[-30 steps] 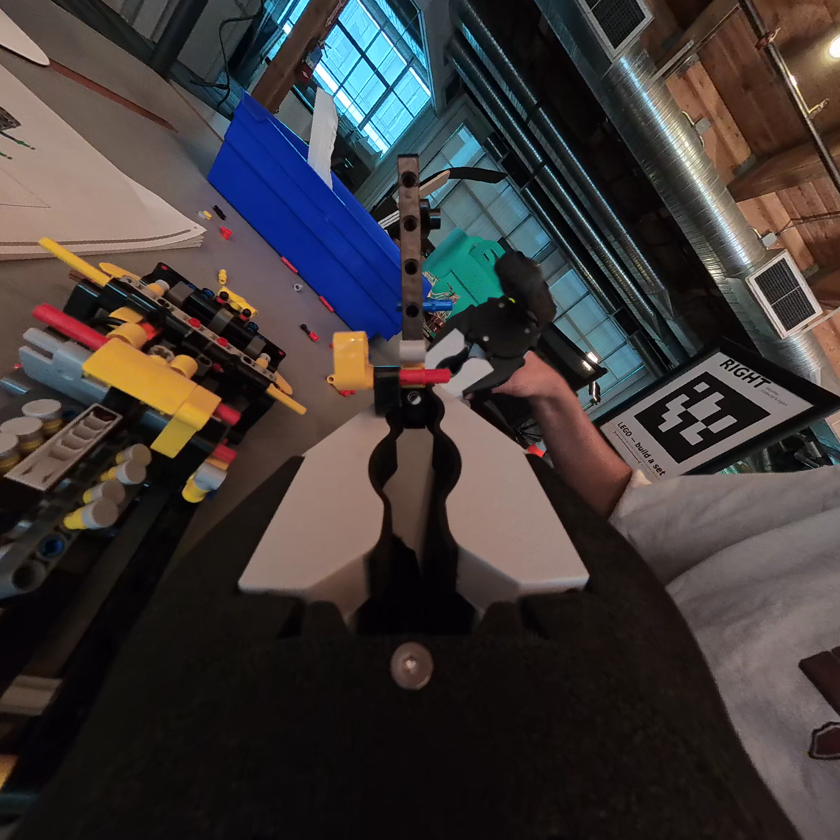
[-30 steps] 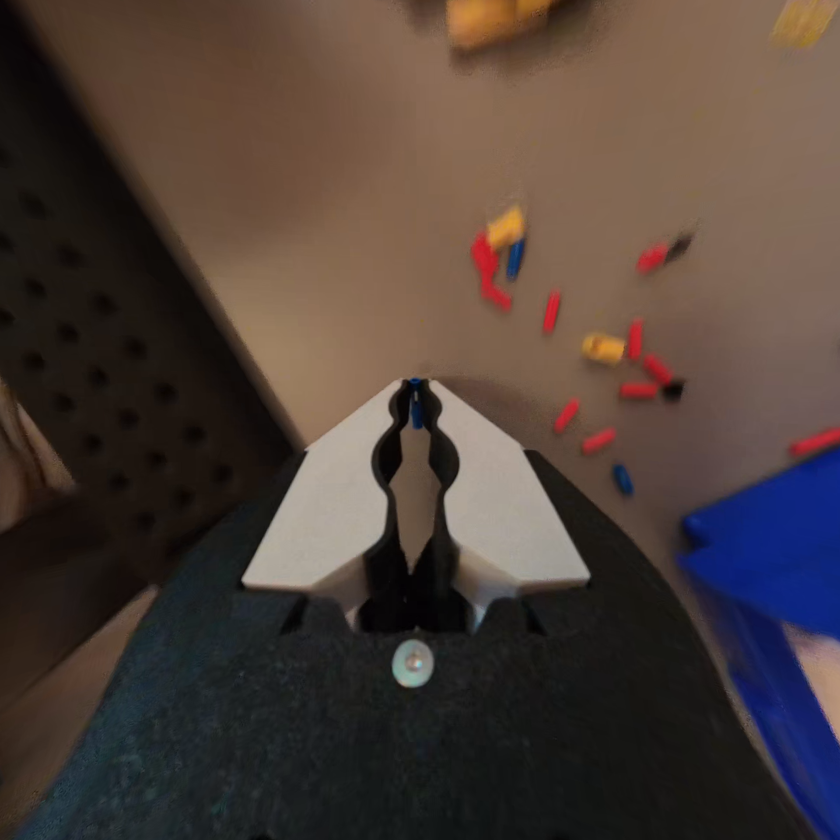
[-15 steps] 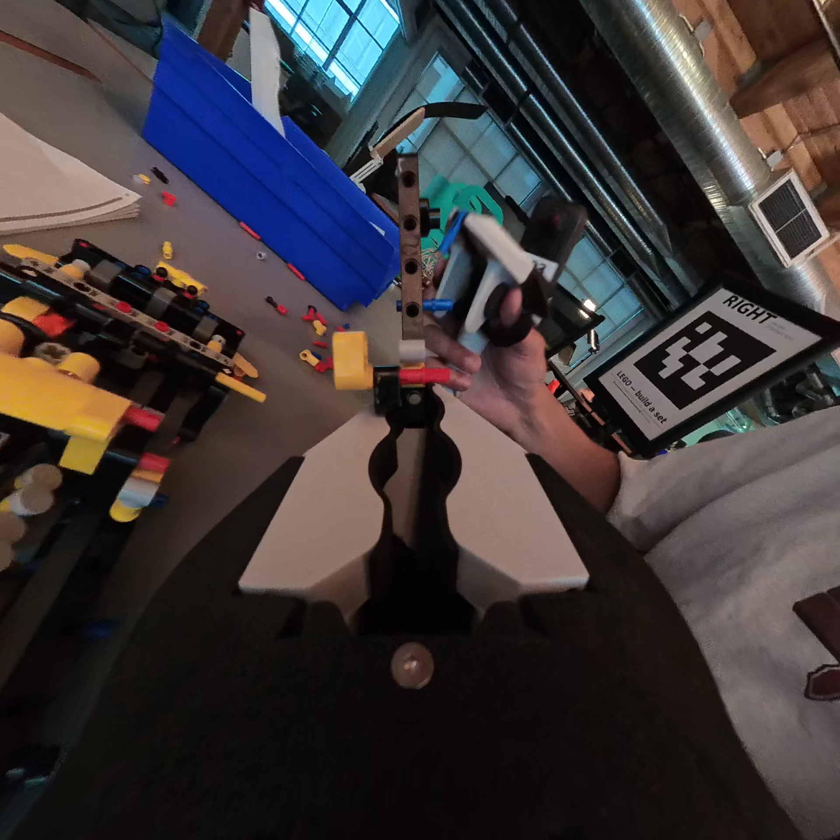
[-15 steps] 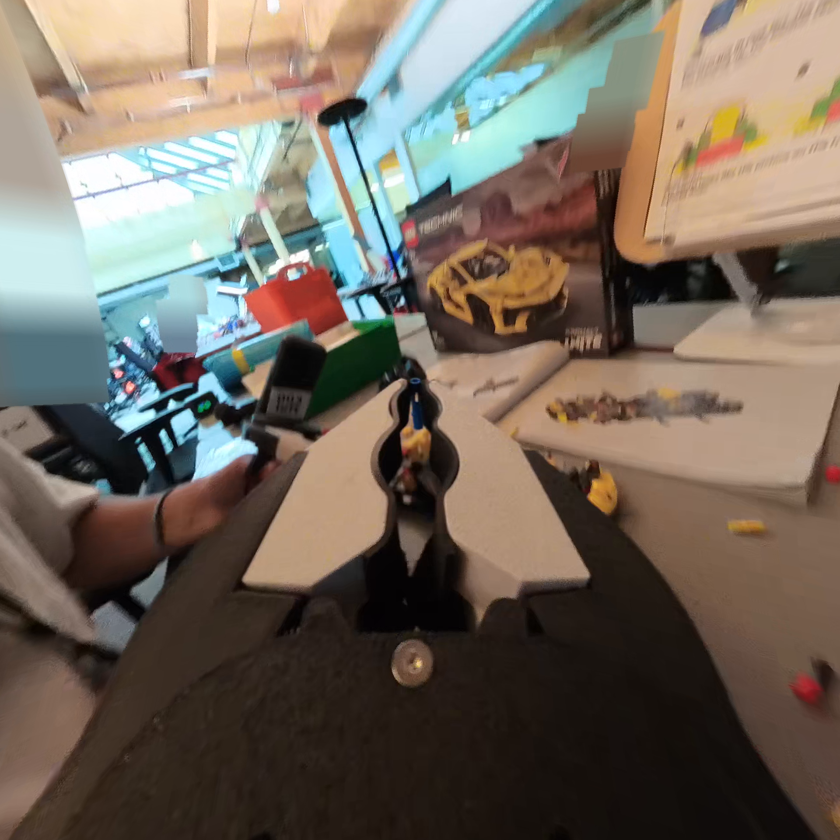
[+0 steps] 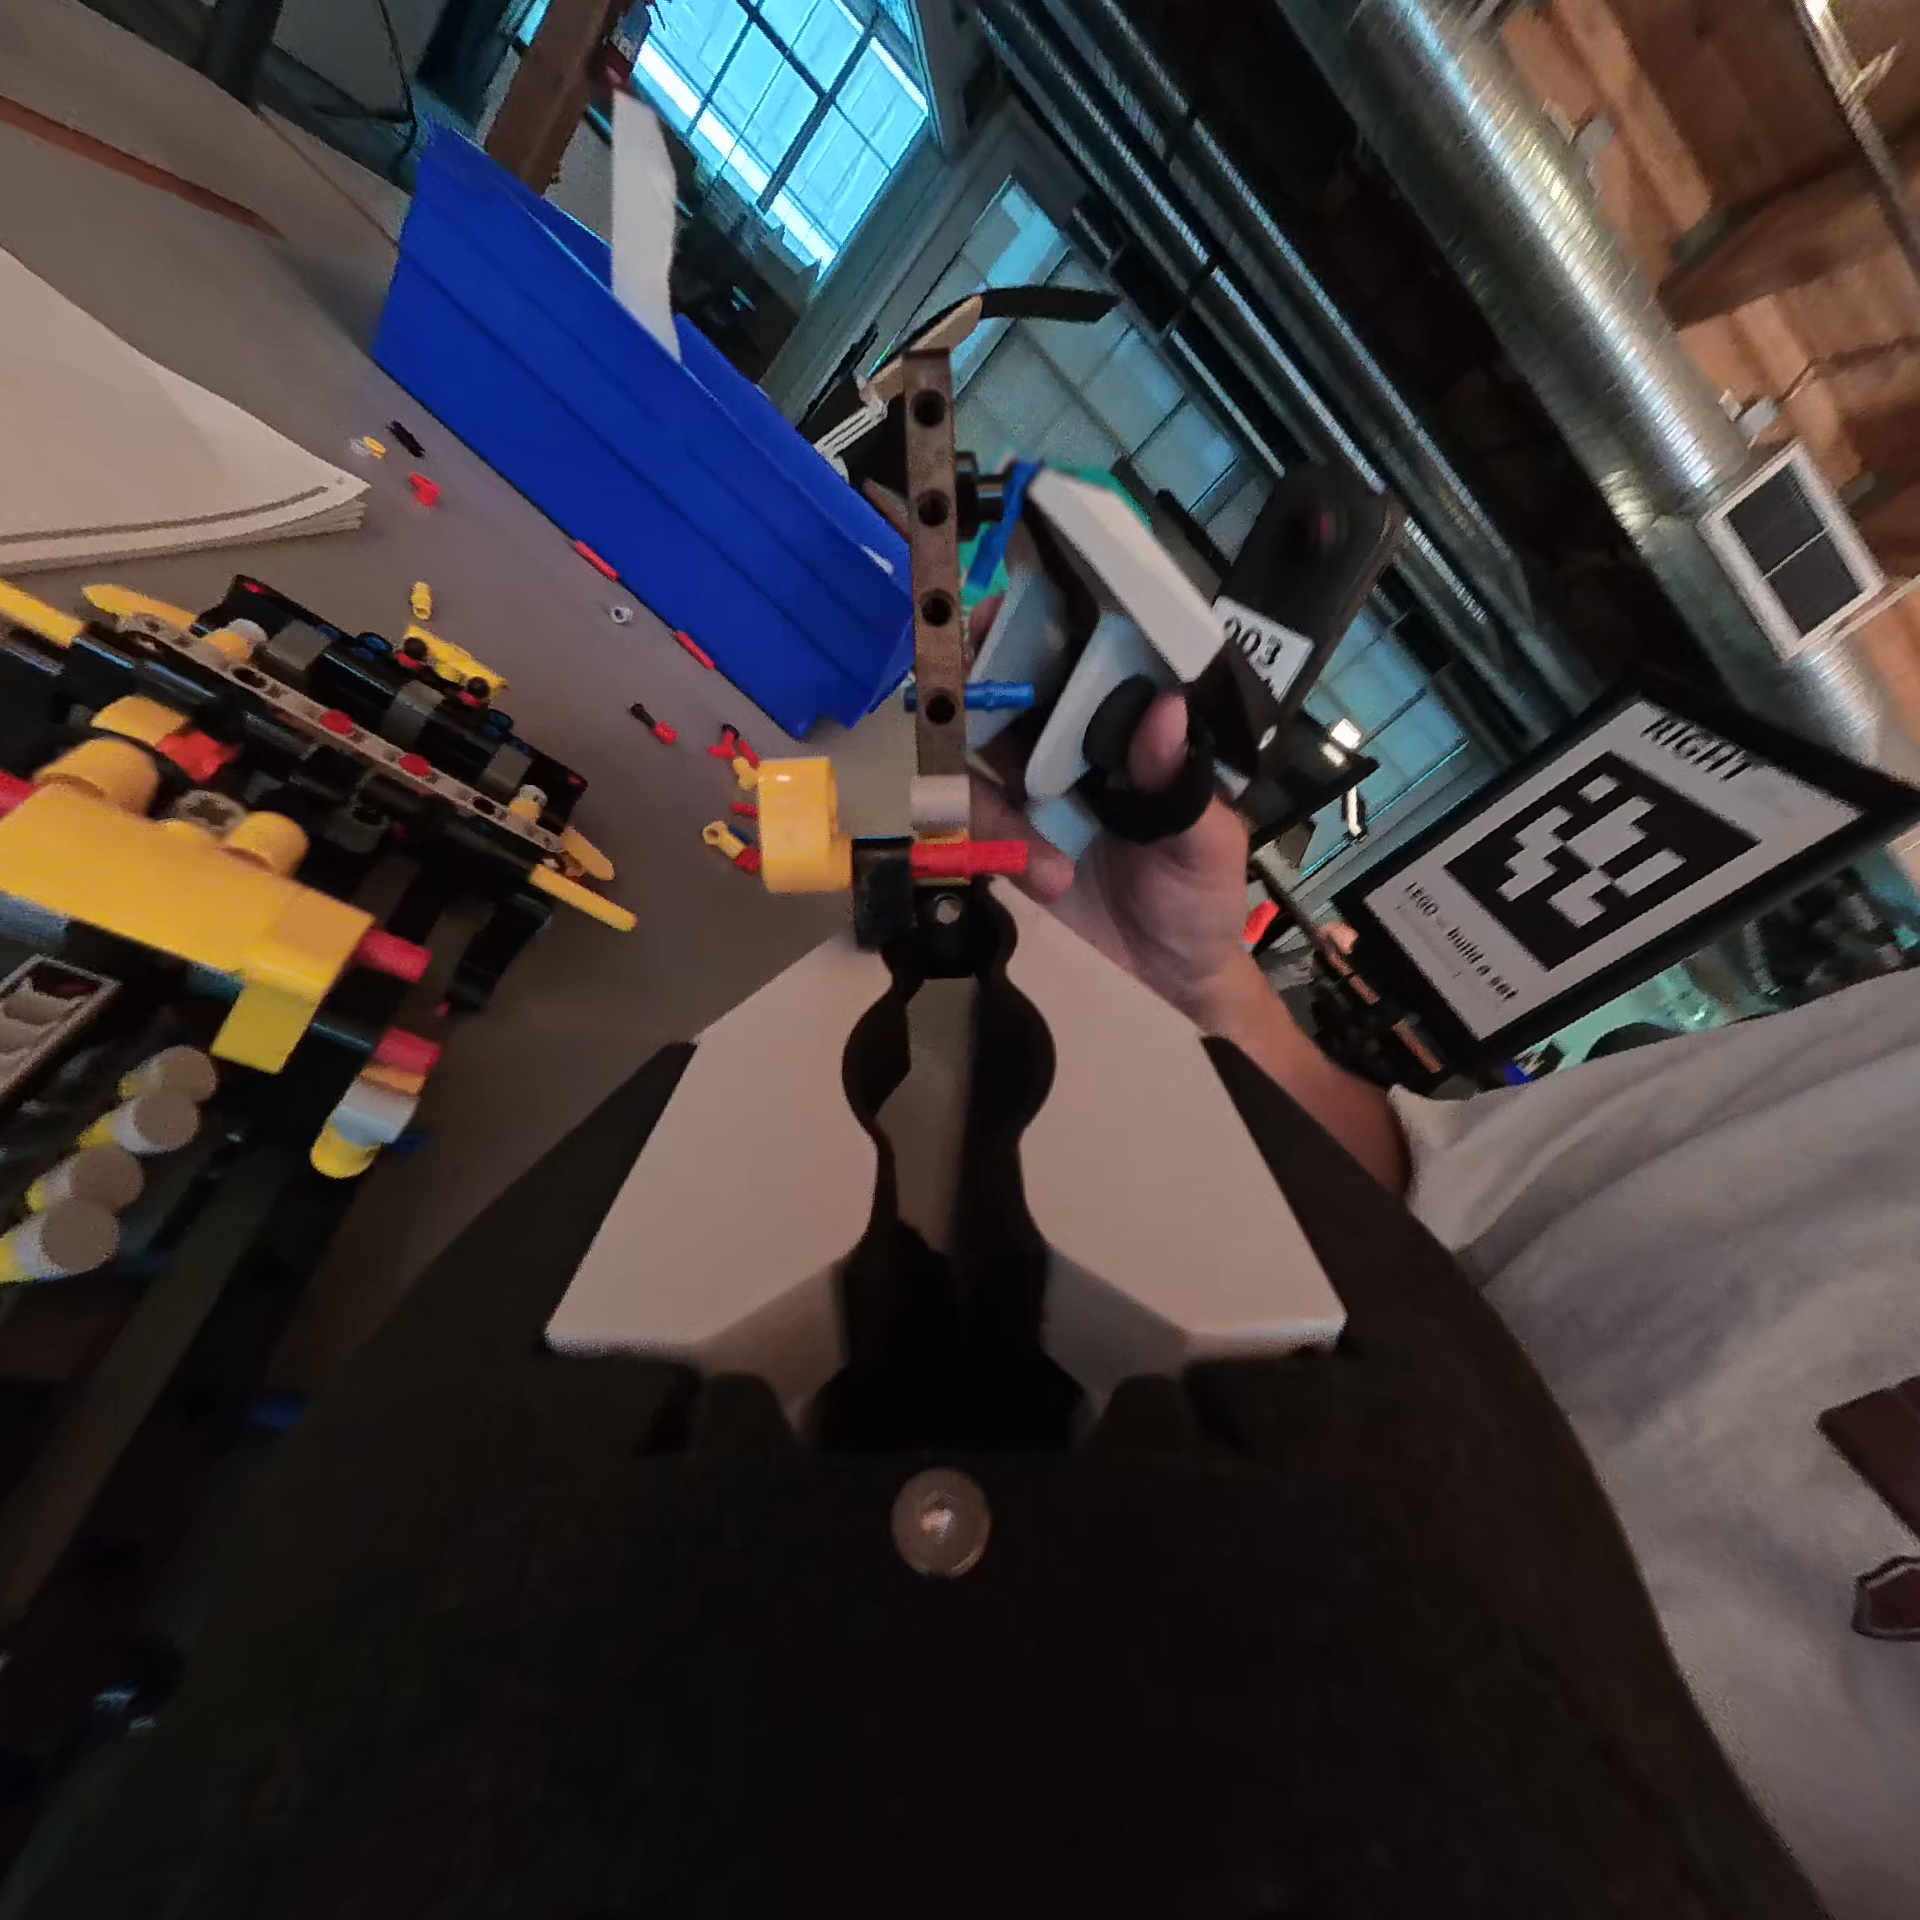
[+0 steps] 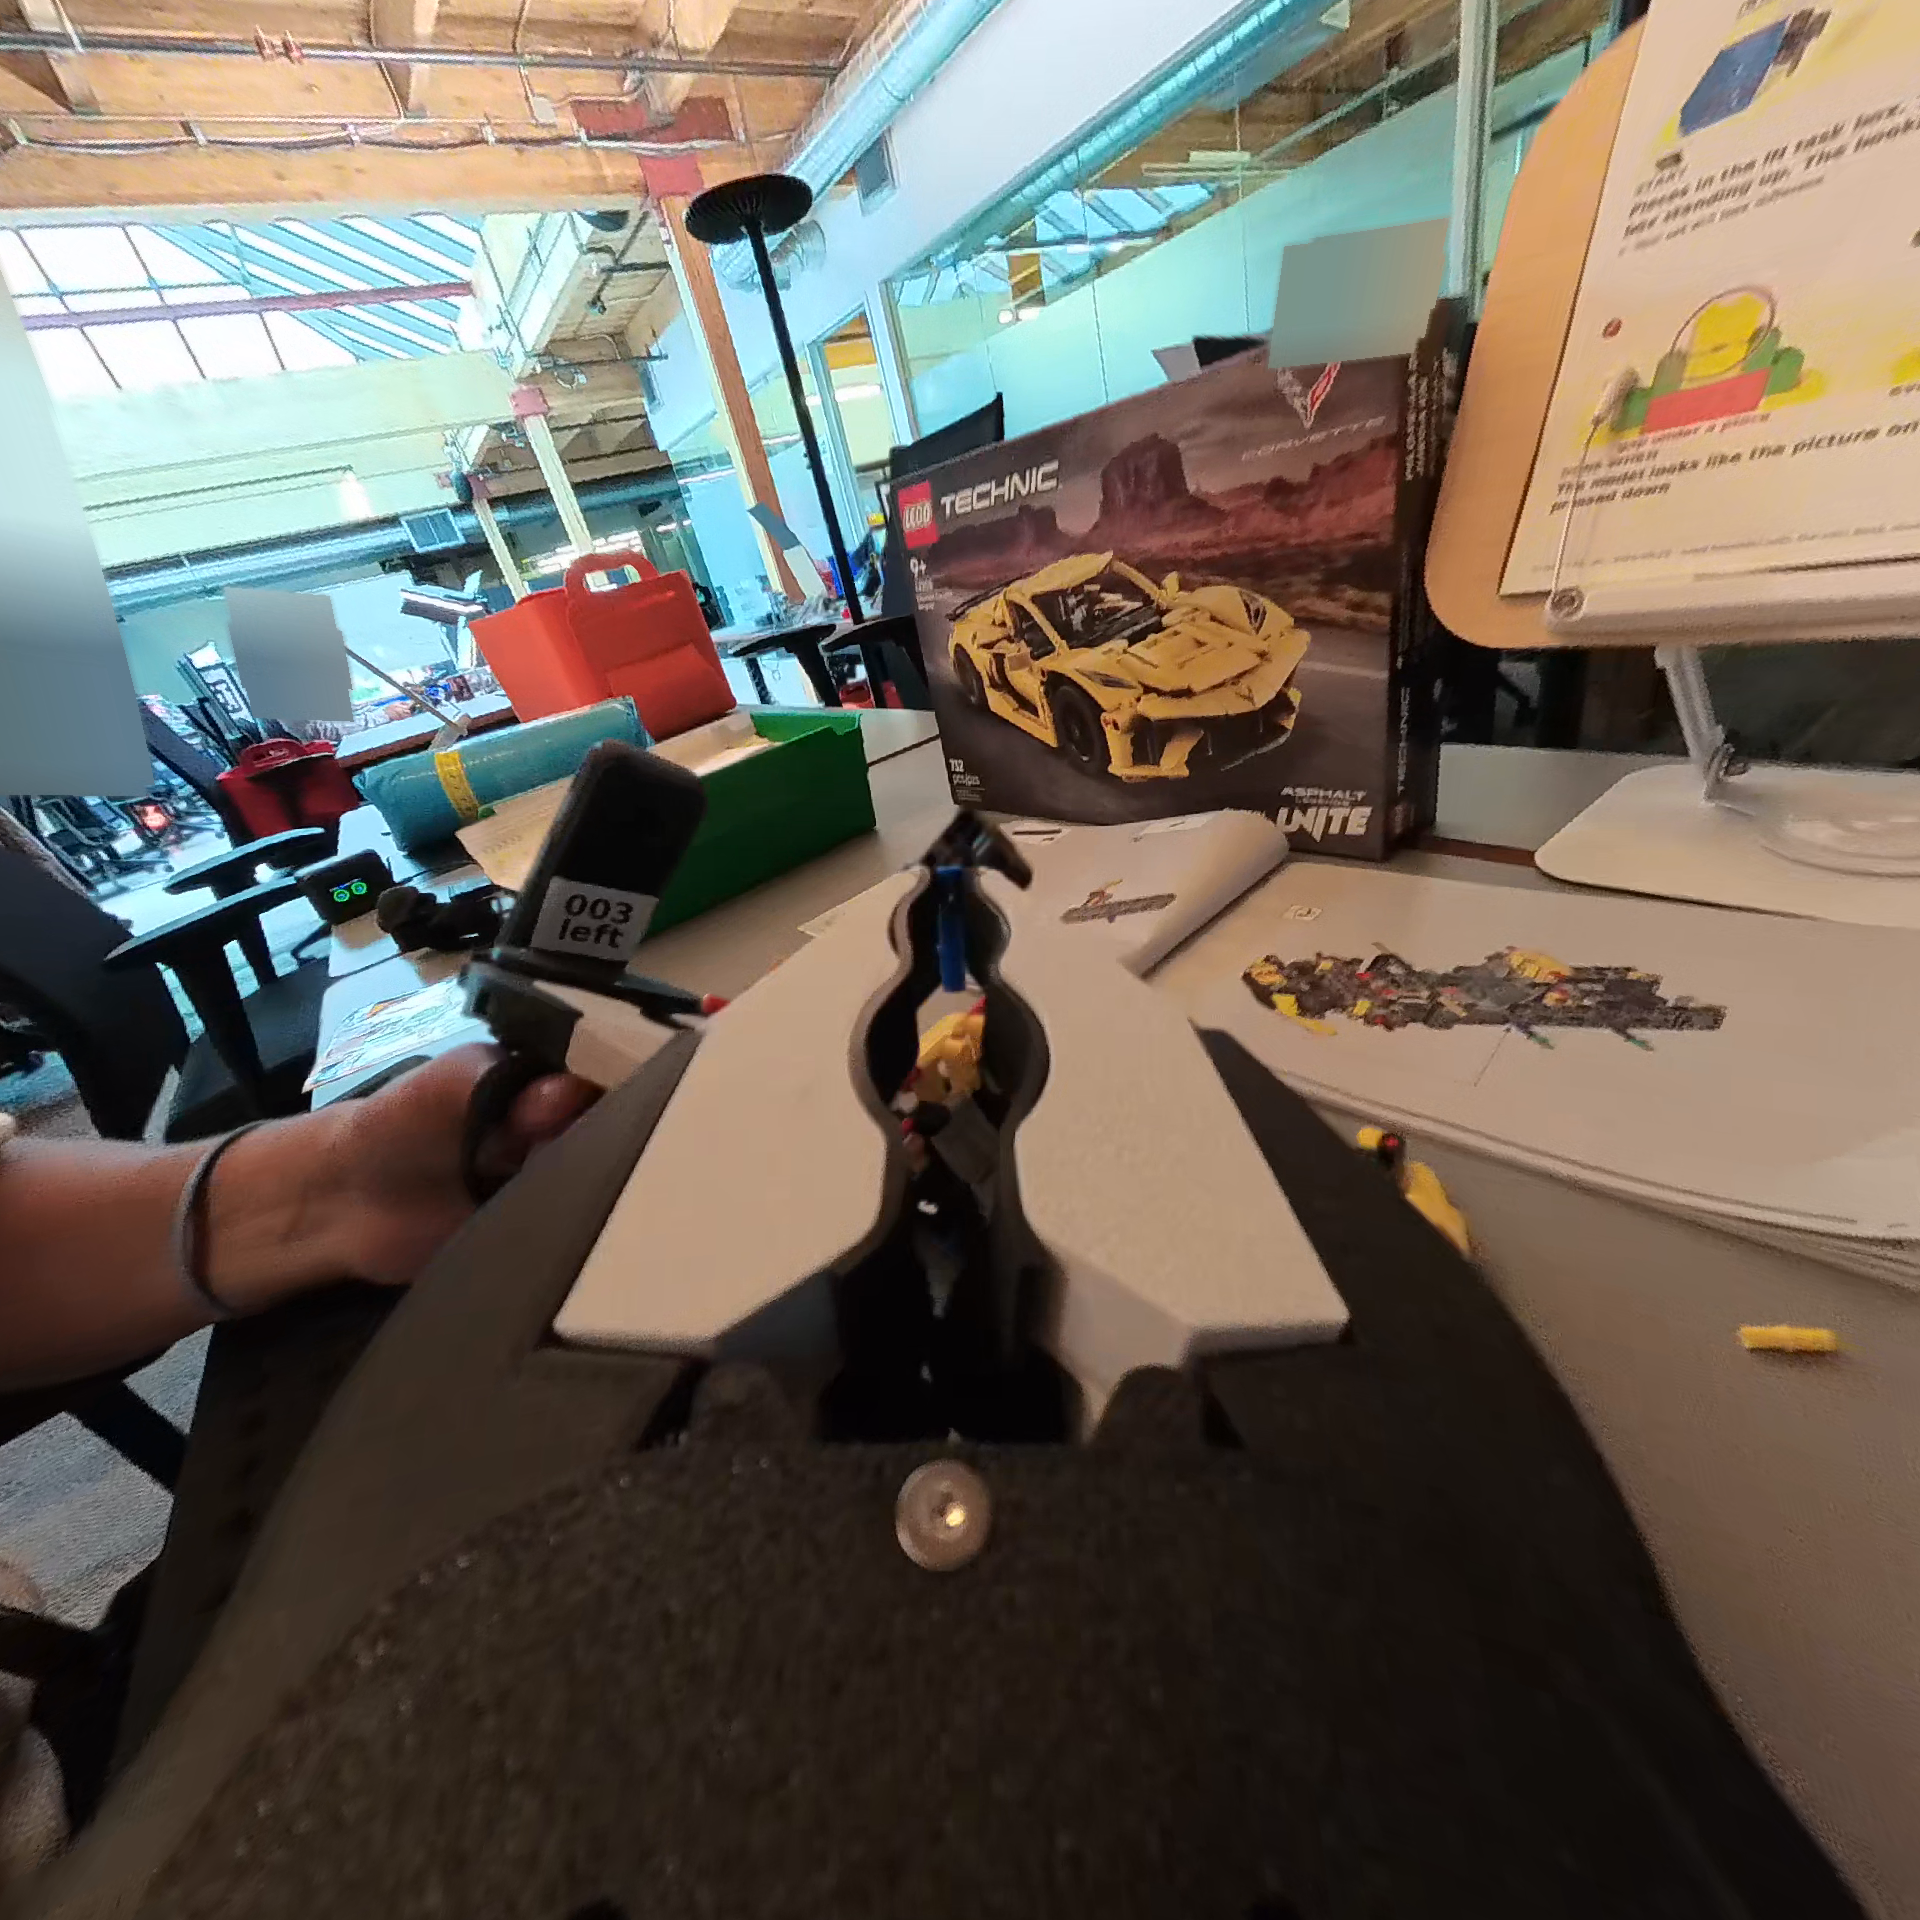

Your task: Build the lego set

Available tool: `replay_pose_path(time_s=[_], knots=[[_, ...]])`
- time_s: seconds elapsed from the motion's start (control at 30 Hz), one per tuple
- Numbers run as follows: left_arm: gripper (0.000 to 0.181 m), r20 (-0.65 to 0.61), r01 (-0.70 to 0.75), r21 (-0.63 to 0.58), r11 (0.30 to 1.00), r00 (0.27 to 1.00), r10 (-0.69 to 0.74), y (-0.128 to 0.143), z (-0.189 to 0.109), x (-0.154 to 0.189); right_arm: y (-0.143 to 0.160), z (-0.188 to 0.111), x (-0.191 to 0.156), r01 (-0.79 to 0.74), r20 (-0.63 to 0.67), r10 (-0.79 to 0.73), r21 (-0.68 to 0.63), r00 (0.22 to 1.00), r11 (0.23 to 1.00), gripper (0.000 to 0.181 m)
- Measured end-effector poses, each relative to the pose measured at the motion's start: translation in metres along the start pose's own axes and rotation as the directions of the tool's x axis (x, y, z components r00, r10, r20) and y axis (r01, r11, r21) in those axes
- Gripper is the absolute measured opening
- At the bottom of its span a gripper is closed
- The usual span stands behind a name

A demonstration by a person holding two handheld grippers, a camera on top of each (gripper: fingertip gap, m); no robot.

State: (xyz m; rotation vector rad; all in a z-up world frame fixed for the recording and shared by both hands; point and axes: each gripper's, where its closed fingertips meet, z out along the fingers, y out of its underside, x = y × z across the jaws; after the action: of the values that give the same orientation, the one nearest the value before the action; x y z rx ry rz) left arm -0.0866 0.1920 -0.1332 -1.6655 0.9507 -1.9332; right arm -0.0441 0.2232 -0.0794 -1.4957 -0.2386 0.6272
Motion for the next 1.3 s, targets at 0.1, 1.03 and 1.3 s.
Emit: replay_pose_path(time_s=[0.1,1.03,1.3], knots=[[0.007,-0.004,0.028,-0.005,1.000,1.000,-0.028,0.001,0.000,-0.002,0.003,-0.001,-0.002,-0.012,0.001,0.012,0.018,1.000,1.000,0.003],[0.007,-0.047,0.113,-0.008,0.994,0.992,-0.113,0.001,-0.001,-0.001,0.001,0.011,0.002,0.165,-0.100,-0.159,0.056,0.982,0.985,0.002],[0.007,-0.001,0.104,0.009,0.995,0.995,-0.104,-0.002,-0.005,-0.009,-0.011,-0.023,0.016,0.227,-0.088,-0.226,-0.005,0.970,0.974,0.003]])
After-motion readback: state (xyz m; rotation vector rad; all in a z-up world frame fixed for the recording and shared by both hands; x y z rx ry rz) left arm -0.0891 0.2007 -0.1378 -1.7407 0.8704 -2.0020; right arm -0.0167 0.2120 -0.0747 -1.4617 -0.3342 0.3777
